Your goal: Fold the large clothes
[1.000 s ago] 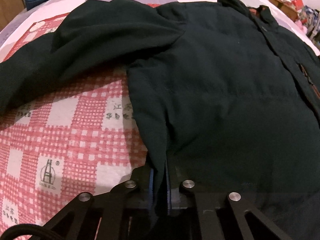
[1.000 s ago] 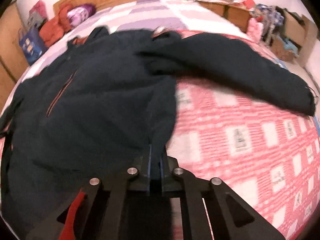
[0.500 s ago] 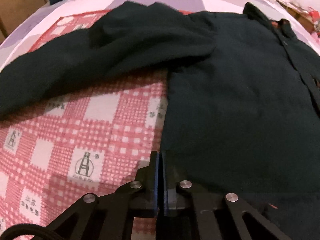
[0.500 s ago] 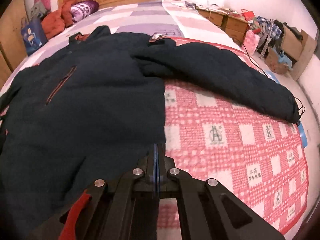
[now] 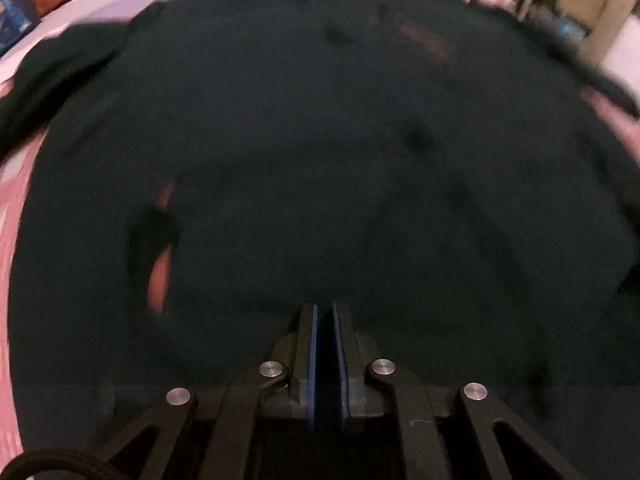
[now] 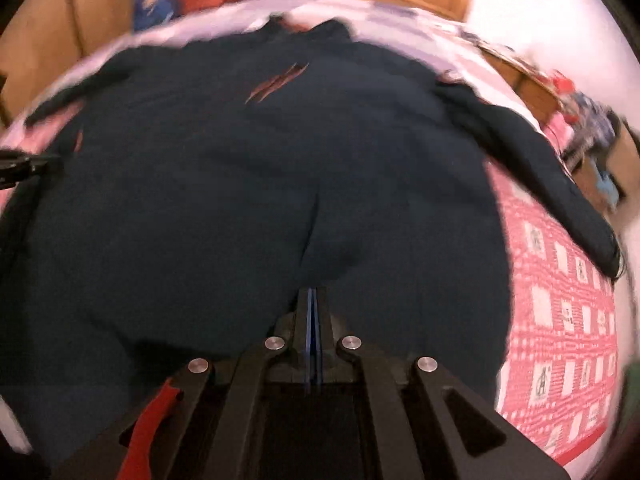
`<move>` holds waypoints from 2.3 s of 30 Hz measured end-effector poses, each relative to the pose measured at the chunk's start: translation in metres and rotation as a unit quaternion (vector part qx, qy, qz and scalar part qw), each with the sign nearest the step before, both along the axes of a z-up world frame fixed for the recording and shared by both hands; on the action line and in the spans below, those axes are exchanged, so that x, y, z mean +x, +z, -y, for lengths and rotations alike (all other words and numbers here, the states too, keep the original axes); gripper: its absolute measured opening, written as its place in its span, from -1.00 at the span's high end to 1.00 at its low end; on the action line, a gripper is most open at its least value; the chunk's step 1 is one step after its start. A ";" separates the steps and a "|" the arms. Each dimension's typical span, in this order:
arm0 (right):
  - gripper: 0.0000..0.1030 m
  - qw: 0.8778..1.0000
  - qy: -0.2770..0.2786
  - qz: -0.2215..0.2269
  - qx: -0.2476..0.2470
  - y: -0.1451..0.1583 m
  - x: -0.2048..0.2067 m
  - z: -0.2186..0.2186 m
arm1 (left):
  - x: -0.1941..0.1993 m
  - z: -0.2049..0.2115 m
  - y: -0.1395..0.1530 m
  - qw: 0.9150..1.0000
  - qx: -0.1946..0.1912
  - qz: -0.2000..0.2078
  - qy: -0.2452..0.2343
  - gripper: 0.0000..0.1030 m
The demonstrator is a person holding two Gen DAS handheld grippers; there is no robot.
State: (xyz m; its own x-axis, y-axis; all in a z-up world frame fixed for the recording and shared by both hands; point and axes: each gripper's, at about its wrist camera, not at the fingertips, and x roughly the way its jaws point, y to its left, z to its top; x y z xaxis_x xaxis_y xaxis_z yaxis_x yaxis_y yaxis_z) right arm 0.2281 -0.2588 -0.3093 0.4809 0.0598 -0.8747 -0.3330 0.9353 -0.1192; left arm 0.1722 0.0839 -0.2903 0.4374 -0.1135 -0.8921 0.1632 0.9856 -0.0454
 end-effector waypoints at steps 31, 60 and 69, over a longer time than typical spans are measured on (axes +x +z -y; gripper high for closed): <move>-1.00 0.986 -0.154 -0.048 -0.047 -0.007 -0.121 0.152 | -0.117 -0.101 0.022 0.972 0.143 -0.016 0.188 -1.00; -1.00 0.854 -0.510 0.021 0.095 0.067 0.164 0.395 | 0.206 0.081 -0.014 0.984 0.049 0.067 0.159 -1.00; -1.00 0.782 -0.591 -0.039 0.192 -0.015 0.198 0.439 | 0.194 0.077 -0.022 0.982 0.031 0.097 0.160 -1.00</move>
